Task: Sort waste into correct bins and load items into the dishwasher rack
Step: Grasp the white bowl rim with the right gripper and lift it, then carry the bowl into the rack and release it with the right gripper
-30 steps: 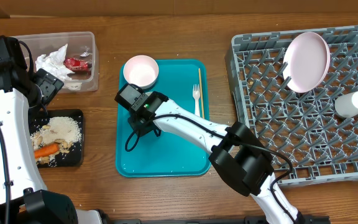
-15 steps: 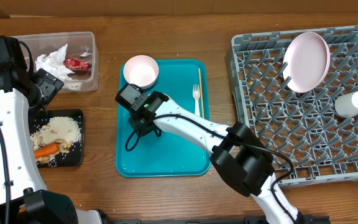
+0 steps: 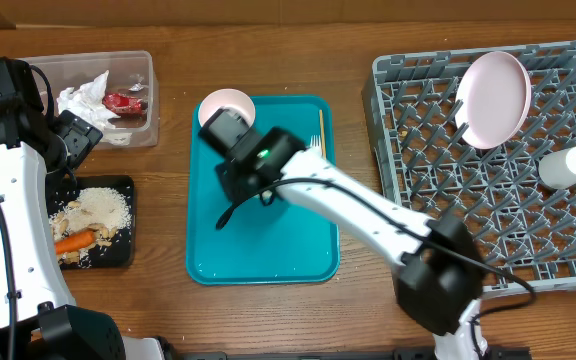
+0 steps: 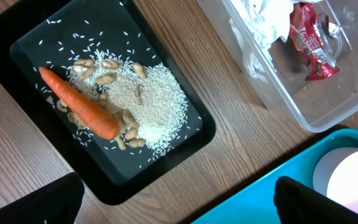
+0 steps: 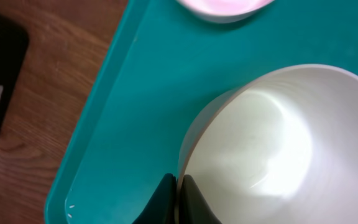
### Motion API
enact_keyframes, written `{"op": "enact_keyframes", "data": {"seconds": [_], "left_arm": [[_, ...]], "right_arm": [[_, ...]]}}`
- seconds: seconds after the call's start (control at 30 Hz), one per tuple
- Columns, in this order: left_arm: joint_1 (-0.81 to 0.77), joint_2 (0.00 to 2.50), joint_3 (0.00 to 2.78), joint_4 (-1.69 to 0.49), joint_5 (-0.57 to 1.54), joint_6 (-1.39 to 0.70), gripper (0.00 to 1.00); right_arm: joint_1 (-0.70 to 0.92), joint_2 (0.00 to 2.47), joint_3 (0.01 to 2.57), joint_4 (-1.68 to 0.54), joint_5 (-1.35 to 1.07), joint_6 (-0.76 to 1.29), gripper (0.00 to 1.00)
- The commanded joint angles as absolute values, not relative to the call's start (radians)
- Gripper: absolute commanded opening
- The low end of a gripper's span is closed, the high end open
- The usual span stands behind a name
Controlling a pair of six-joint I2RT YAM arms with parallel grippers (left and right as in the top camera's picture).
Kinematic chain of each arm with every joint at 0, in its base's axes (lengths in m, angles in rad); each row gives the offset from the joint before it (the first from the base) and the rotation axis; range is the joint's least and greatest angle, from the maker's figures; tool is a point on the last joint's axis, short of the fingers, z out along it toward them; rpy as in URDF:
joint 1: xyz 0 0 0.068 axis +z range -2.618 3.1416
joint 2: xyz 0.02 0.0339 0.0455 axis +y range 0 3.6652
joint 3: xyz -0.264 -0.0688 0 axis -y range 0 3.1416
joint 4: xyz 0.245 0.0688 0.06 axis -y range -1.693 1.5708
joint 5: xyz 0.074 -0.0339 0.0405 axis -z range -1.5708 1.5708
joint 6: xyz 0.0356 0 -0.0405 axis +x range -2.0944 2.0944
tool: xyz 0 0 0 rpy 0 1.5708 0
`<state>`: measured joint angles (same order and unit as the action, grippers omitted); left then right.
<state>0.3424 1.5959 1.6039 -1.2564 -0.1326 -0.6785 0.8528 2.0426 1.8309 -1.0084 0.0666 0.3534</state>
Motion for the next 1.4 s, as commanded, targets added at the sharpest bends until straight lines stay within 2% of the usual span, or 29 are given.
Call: {"op": "enact_keyframes", "data": {"seconds": [0.0, 0.17, 0.43, 0.7, 0.83, 1.1, 1.37], "left_arm": [[0.346, 1.597, 1.624, -1.255, -0.149, -0.673, 1.00], [0.345, 1.597, 1.624, -1.255, -0.149, -0.673, 1.00], [0.345, 1.597, 1.624, -1.255, -0.149, -0.673, 1.00], [0.345, 1.597, 1.624, -1.255, -0.149, -0.673, 1.00], [0.345, 1.597, 1.624, -1.255, -0.149, -0.673, 1.00], [0.345, 1.597, 1.624, -1.255, -0.149, -0.673, 1.00], [0.345, 1.597, 1.624, -1.255, -0.149, -0.673, 1.00]], "right_arm": [[0.781, 1.942, 1.860, -1.049, 0.077, 0.432, 0.04], [0.641, 1.836, 1.860, -1.153, 0.065, 0.550, 0.04], [0.313, 1.692, 1.858, -1.280, -0.181, 0.560, 0.04], [-0.067, 1.662, 1.833, -1.305, -0.717, 0.369, 0.04], [-0.207, 1.662, 1.755, -1.308, -0.903, 0.284, 0.04], [-0.393, 1.662, 1.554, -1.319, -1.163, 0.121, 0.04], [-0.497, 1.662, 1.372, -1.311, -1.197, 0.044, 0.04]]}}
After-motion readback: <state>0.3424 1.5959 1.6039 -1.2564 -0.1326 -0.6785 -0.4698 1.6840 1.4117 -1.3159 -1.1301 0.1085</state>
